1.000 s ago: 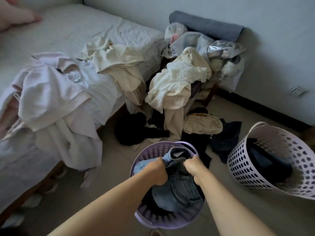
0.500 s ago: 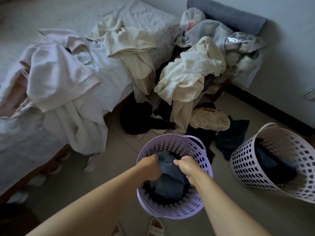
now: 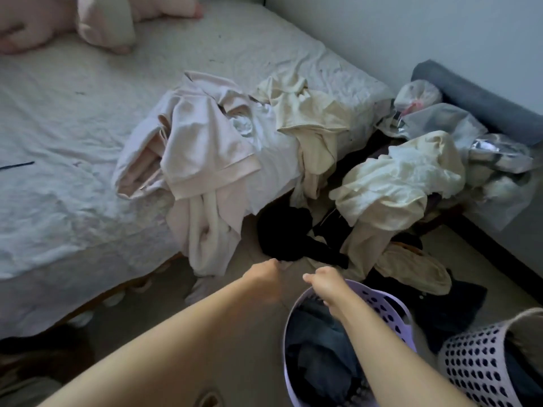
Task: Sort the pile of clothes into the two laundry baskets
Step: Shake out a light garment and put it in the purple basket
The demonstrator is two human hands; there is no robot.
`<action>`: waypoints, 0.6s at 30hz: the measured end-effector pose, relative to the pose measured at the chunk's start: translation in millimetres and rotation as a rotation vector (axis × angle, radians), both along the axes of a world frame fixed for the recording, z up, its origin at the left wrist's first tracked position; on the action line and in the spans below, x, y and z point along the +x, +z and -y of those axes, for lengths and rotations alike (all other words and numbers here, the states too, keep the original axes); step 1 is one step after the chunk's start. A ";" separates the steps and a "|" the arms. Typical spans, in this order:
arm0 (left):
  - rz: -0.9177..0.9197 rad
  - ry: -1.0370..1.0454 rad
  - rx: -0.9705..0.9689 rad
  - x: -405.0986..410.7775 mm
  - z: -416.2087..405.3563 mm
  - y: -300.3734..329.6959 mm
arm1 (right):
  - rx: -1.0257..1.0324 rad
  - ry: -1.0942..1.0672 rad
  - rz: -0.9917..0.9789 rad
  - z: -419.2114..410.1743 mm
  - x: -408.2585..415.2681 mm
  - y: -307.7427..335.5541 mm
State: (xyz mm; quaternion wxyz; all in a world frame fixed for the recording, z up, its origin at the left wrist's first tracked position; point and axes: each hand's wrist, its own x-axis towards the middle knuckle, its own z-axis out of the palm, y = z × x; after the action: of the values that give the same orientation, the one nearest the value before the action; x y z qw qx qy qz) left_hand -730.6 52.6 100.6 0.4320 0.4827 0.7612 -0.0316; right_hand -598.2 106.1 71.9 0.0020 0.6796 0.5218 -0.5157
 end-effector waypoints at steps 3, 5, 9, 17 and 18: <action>-0.007 0.073 0.011 -47.8 6.0 4.2 | 0.035 0.102 0.039 -1.4 -48.2 15.8; 0.015 0.156 0.027 -80.1 11.5 8.3 | 0.061 0.193 0.059 -3.7 -81.6 24.4; 0.029 0.318 0.072 -136.0 22.9 15.6 | 0.104 0.335 0.060 -8.6 -142.8 37.8; 0.026 0.465 0.095 -223.4 7.9 12.6 | 0.157 0.508 0.031 -44.1 -248.0 34.0; 0.028 0.482 0.091 -233.4 2.5 9.4 | 0.159 0.537 0.033 -52.4 -261.7 29.6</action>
State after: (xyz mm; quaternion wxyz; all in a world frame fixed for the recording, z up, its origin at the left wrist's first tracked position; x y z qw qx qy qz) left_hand -964.0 50.1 110.0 0.4152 0.3063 0.8491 0.1135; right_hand -859.9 158.5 101.5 0.0934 0.5234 0.7218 -0.4431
